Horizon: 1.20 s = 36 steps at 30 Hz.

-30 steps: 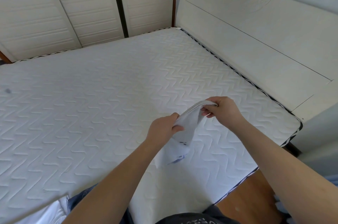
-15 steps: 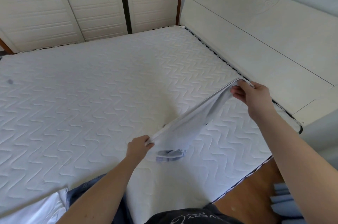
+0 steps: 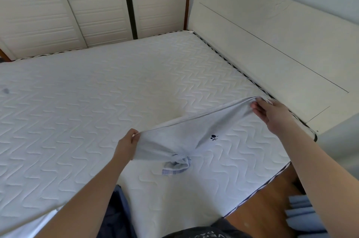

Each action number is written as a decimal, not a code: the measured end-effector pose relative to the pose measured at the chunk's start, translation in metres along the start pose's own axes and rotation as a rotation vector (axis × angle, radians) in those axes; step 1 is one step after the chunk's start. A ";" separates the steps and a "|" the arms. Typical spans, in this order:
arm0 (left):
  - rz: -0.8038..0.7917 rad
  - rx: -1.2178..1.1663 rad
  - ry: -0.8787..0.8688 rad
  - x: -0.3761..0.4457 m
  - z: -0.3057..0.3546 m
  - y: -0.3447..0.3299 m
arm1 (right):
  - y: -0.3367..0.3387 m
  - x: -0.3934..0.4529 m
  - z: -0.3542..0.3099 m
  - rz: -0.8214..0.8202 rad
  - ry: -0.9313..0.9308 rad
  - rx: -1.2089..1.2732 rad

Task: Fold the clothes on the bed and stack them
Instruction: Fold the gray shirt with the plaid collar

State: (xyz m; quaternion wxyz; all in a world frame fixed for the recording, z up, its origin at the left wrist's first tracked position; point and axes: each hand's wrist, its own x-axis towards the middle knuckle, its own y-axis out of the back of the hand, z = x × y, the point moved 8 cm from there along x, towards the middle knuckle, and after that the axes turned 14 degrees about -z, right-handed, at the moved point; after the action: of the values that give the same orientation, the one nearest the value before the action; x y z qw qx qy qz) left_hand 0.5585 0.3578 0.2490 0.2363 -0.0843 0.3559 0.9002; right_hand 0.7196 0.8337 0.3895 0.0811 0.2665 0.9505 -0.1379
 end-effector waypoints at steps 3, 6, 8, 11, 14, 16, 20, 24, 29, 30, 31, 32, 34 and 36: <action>-0.137 -0.044 -0.035 0.006 0.015 -0.005 | 0.014 0.008 0.007 -0.075 -0.037 0.050; -0.365 0.178 -0.036 0.005 0.028 -0.019 | 0.038 0.019 0.009 -0.096 -0.049 0.065; -0.376 0.384 0.003 0.002 0.032 -0.019 | 0.058 0.026 0.008 -0.089 -0.046 0.103; -0.209 0.487 0.051 0.001 0.037 -0.005 | 0.082 0.037 0.011 -0.090 -0.073 0.106; -0.140 0.248 0.051 -0.001 0.051 -0.011 | 0.103 0.045 0.013 -0.098 -0.114 0.069; -0.132 0.016 0.117 -0.003 0.060 -0.024 | 0.119 0.052 0.013 -0.103 -0.141 0.085; -0.019 -0.138 0.081 0.001 0.104 -0.040 | 0.165 0.064 0.004 -0.069 -0.207 0.052; 0.122 -0.150 0.045 0.002 0.148 -0.035 | 0.201 0.079 -0.016 -0.090 -0.199 -0.076; 0.241 -0.158 -0.011 -0.017 0.199 0.000 | 0.219 0.094 -0.044 -0.089 -0.120 -0.186; 0.260 -0.163 -0.017 -0.021 0.208 0.010 | 0.218 0.096 -0.050 -0.096 -0.101 -0.193; 0.274 -0.181 -0.020 -0.024 0.215 0.020 | 0.215 0.099 -0.055 -0.104 -0.080 -0.193; 0.286 -0.209 -0.032 -0.027 0.223 0.029 | 0.212 0.101 -0.062 -0.109 -0.054 -0.193; 0.314 -0.237 -0.043 -0.029 0.237 0.048 | 0.203 0.106 -0.076 -0.110 0.007 -0.192; 0.329 -0.222 -0.020 -0.030 0.248 0.069 | 0.192 0.115 -0.091 -0.113 0.054 -0.193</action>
State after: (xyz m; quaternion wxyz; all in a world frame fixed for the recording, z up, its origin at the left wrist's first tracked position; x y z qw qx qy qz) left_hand 0.5557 0.4719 0.4818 0.0786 -0.0415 0.2611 0.9612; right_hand 0.7169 1.0744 0.4082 0.0728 0.2072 0.9746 -0.0430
